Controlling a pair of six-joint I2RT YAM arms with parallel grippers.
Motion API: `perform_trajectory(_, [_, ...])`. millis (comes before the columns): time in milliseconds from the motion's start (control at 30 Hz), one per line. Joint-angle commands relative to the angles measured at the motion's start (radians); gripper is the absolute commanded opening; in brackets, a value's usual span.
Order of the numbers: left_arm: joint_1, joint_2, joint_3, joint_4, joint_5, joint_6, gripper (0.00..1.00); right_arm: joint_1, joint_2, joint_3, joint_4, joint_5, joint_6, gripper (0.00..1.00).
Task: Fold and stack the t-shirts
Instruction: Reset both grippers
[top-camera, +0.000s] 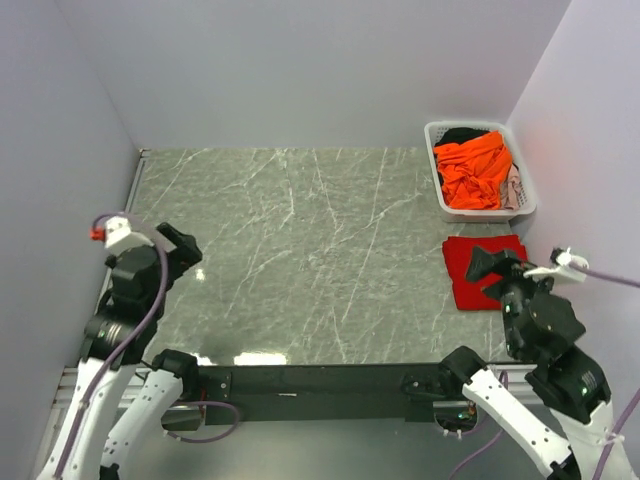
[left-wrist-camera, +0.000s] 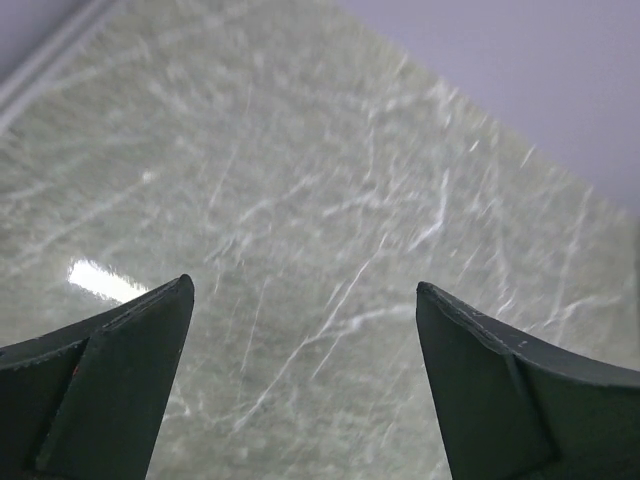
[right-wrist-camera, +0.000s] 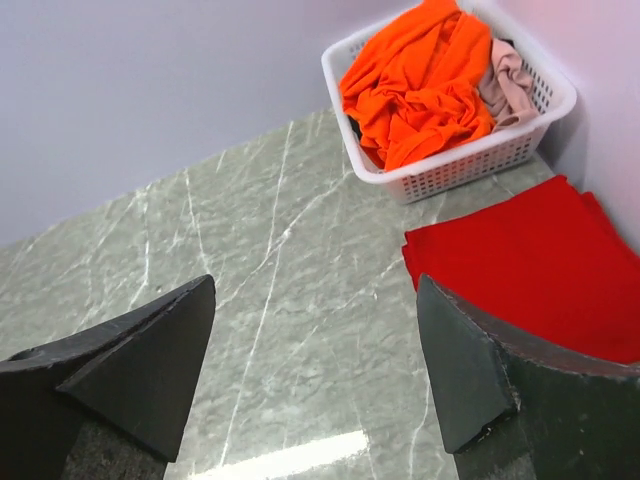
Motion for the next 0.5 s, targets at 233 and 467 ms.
perform_trajectory(233, [0.002,-0.267,0.021,-0.004,-0.146,-0.001,0.99,0.002,-0.194,-0.170,0.132,-0.077,-0.091,0.89])
perform_trajectory(467, [0.002,-0.335,-0.012,0.025,-0.157,0.004,0.99,0.000,-0.177,-0.188,0.156,-0.105,-0.090,0.91])
